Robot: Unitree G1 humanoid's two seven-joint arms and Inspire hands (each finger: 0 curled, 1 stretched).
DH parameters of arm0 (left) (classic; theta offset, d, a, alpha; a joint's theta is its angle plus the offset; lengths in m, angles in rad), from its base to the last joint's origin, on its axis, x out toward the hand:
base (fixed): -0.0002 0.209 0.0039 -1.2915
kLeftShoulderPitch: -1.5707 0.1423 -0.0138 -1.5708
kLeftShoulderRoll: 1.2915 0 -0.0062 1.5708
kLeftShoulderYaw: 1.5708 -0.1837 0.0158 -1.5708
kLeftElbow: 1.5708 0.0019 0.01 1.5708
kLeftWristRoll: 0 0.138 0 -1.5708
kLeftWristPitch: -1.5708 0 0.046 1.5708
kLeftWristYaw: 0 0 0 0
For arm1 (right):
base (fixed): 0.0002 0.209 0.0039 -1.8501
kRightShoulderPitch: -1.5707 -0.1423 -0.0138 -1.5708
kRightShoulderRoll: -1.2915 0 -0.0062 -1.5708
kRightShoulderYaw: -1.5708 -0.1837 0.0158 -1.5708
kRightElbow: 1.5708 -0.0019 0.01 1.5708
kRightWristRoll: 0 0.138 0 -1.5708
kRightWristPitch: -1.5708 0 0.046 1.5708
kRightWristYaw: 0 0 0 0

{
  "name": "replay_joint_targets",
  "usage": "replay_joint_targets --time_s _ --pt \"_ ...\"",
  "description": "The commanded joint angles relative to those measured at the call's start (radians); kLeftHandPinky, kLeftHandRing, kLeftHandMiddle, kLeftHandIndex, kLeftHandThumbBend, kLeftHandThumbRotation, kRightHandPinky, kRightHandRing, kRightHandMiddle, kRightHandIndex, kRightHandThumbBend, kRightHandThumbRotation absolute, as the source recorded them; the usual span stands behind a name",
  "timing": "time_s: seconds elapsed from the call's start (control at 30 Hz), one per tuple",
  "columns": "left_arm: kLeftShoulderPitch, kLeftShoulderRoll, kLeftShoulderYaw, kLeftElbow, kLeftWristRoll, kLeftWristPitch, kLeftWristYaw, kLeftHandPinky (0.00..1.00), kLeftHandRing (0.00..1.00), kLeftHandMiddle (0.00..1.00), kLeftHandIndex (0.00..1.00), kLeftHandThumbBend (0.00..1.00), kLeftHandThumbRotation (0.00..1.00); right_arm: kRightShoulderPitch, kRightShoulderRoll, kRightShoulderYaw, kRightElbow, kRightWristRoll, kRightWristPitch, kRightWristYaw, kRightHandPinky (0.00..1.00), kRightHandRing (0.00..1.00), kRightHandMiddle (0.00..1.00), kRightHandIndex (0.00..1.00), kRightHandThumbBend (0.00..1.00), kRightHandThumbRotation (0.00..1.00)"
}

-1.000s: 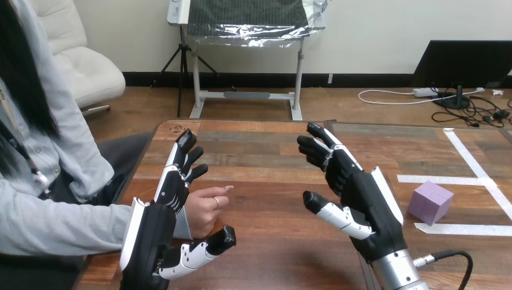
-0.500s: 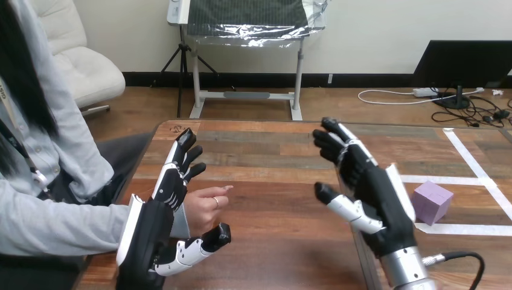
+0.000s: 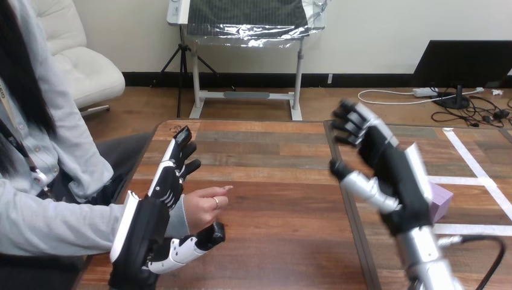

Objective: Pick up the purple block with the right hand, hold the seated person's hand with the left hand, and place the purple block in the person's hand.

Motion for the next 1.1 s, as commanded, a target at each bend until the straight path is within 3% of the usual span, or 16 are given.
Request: replay_joint_targets --time_s 0.0,0.2,0.33,0.57,0.9,1.07 --pt "-0.015 0.011 -0.003 -0.058 -0.028 0.009 -0.024 0.90 0.96 0.99 0.97 1.00 0.62 -0.120 -0.041 -0.028 -0.014 -0.005 0.022 -0.040 0.83 0.86 0.86 0.88 1.00 0.57" --pt "-0.012 0.011 0.003 -0.065 -0.037 0.015 -0.042 0.90 0.96 0.99 0.97 1.00 0.62 -0.155 -0.070 -0.039 -0.019 0.007 0.055 -0.041 0.85 0.87 0.88 0.90 1.00 0.55" --pt "-0.011 0.010 0.008 -0.065 -0.038 0.016 -0.049 0.89 0.96 0.99 0.97 1.00 0.62 -0.172 -0.109 -0.036 -0.031 -0.072 0.081 -0.129 0.85 0.88 0.89 0.90 1.00 0.56" --pt "-0.010 0.005 0.010 -0.066 -0.046 0.017 -0.060 0.89 0.95 0.99 0.97 1.00 0.62 -0.198 -0.153 -0.030 -0.062 -0.131 0.159 -0.202 0.88 0.90 0.88 0.91 1.00 0.55" --pt "-0.002 0.001 0.006 -0.077 -0.071 0.029 -0.086 0.89 0.96 0.99 0.97 1.00 0.60 -0.222 -0.204 -0.021 -0.116 -0.194 0.271 -0.276 0.86 0.89 0.86 0.90 1.00 0.48" --pt "-0.001 -0.006 0.007 -0.076 -0.077 0.022 -0.093 0.89 0.95 0.99 0.96 1.00 0.60 -0.239 -0.226 -0.017 -0.135 -0.211 0.338 -0.290 0.86 0.88 0.86 0.89 1.00 0.45"
